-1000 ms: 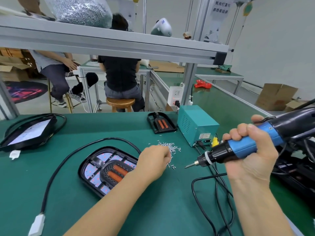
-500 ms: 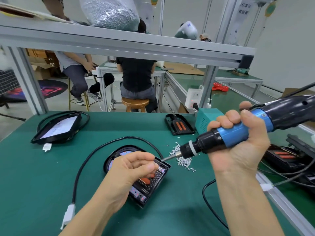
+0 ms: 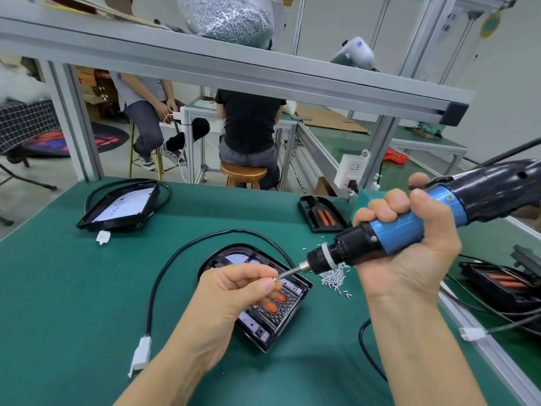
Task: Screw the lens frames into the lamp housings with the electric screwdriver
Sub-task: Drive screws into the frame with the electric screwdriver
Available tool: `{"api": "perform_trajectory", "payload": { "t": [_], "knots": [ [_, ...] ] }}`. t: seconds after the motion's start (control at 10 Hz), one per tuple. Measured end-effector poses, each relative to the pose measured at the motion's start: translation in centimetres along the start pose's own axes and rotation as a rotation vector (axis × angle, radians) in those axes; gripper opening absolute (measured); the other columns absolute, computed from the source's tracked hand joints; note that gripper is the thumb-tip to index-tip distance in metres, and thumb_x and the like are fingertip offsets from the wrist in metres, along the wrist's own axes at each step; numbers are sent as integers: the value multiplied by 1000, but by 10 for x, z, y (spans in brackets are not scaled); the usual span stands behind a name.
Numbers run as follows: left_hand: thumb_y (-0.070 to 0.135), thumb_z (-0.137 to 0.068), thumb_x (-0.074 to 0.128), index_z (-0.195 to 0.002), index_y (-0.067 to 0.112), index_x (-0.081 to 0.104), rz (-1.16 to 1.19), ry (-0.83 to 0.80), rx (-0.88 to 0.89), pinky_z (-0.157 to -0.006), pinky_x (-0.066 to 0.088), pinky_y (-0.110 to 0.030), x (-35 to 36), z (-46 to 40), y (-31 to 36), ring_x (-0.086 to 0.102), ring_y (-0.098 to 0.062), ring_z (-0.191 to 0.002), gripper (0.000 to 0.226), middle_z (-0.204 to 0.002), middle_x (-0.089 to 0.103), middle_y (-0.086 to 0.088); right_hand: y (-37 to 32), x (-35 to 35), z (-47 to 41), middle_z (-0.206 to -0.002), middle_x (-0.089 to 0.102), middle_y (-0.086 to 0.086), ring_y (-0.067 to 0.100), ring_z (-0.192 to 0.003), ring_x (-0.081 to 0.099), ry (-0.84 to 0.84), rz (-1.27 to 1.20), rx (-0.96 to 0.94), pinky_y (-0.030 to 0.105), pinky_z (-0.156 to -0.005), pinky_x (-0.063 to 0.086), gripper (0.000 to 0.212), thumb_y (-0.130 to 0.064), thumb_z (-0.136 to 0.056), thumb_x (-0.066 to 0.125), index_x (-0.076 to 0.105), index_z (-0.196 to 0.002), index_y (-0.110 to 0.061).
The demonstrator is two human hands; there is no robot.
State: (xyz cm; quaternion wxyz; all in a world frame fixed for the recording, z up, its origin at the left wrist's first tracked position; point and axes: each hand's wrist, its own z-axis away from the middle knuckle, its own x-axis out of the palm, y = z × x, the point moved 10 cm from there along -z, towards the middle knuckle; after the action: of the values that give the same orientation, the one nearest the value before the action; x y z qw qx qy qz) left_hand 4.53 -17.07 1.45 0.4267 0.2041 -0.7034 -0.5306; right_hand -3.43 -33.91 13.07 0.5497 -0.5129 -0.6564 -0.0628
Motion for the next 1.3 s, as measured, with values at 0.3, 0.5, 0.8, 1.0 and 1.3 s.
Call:
{"api": "perform_trajectory", "payload": {
  "t": [0.3,0.5,0.8,1.0,1.3],
  "knots": [
    [14,-61,73,-77,7,77,-112,-22,19,-61,52,-19,7,0,2,66,-17,-65,18,-76,72,-22,7,4,4,-59,46,-9,5,-49,43,-19,12,3,20,-55,43,17,-12,-77,48,53,-89,-22],
    [15,-56,75,-73,10,77,-19,27,21,-57,53,-20,-3,1,4,67,-19,-59,17,-72,71,-19,-1,7,0,-58,46,-8,6,-48,43,-26,27,-29,21,-55,43,17,-12,-76,47,52,-89,-22],
    [13,-58,74,-74,12,78,11,23,14,-59,54,-21,-3,1,1,68,-18,-62,16,-73,72,-15,3,8,0,-58,46,-9,6,-49,43,-45,22,-16,20,-54,43,17,-12,-77,46,53,-88,-22],
    [8,-61,76,-73,11,78,6,43,20,-60,54,-21,-5,2,1,69,-19,-62,13,-73,72,-17,5,8,1,-58,46,-9,6,-49,43,-45,37,-17,21,-54,43,17,-12,-77,46,53,-89,-22],
    [-9,-74,68,-72,14,78,-161,24,103,-59,52,-17,-4,0,13,71,-20,-64,25,-71,73,-15,9,6,3,-57,43,-9,6,-48,41,-60,66,-29,20,-54,41,19,-12,-76,42,51,-89,-22]
  ]
}}
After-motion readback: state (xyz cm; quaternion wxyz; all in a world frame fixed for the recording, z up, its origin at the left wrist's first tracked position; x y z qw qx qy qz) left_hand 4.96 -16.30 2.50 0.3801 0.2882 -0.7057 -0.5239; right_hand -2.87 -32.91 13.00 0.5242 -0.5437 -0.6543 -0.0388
